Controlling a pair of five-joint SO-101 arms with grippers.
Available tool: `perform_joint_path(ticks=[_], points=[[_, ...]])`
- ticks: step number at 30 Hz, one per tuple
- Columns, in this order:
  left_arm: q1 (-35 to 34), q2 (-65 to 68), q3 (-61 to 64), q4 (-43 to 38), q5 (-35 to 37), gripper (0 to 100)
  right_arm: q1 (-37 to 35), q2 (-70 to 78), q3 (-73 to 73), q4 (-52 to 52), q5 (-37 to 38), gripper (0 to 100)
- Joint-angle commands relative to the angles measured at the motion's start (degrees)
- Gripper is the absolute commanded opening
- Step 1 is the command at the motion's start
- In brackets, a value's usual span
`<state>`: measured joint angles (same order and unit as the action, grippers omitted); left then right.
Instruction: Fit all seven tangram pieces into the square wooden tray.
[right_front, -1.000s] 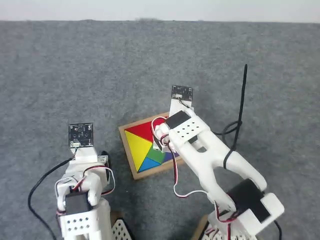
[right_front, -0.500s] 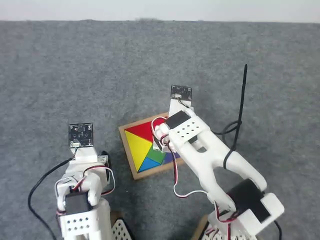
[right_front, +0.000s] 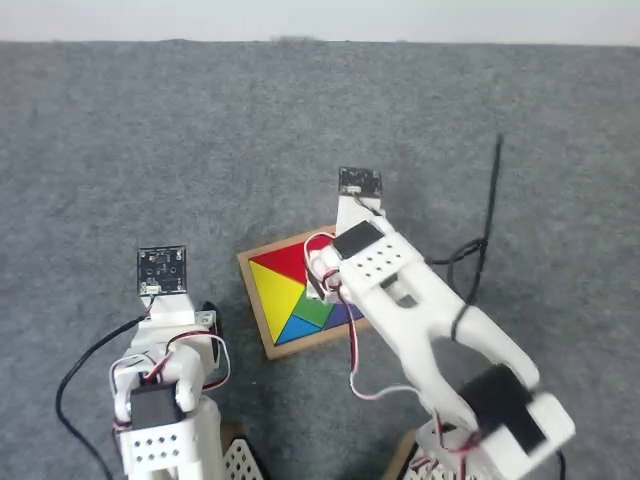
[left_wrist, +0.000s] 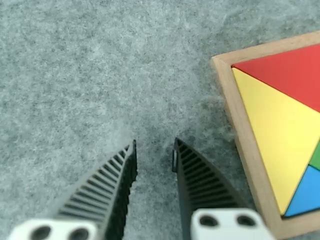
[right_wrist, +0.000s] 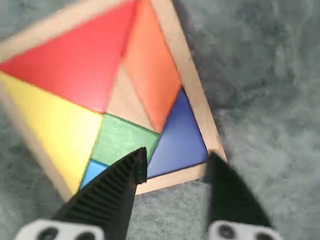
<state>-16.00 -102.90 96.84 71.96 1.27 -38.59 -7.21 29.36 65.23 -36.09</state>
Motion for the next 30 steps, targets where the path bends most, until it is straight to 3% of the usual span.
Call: perform_joint_path(ticks=[1,5,11,14,18,26,30], points=[[-0.3,-0.8,-0.3,0.1,-0.3,11,2.5,-10.1,3.9,-3.5,8.3,2.2],[-0.3,-0.8,-0.3,0.1,-0.3,11,7.0,-21.4,17.7,-16.6,10.3,0.6],[-0.3,-0.8,-0.3,0.1,-0.3,11,10.6,-42.4,43.5,-44.1,27.7,0.6],[-0.3,-0.8,-0.3,0.1,-0.3,11,10.5,-53.7,53.9,-52.2,34.3,0.6],[-0.3,-0.8,-0.3,0.1,-0.3,11,10.8,-67.6,58.6,-43.8,38.5,0.6],[-0.3,-0.8,-0.3,0.1,-0.3,11,10.9,-95.4,67.3,-22.1,38.9,0.6],[-0.3,-0.8,-0.3,0.1,-0.3,11,12.5,-95.8,65.2,-10.5,38.9,0.6]])
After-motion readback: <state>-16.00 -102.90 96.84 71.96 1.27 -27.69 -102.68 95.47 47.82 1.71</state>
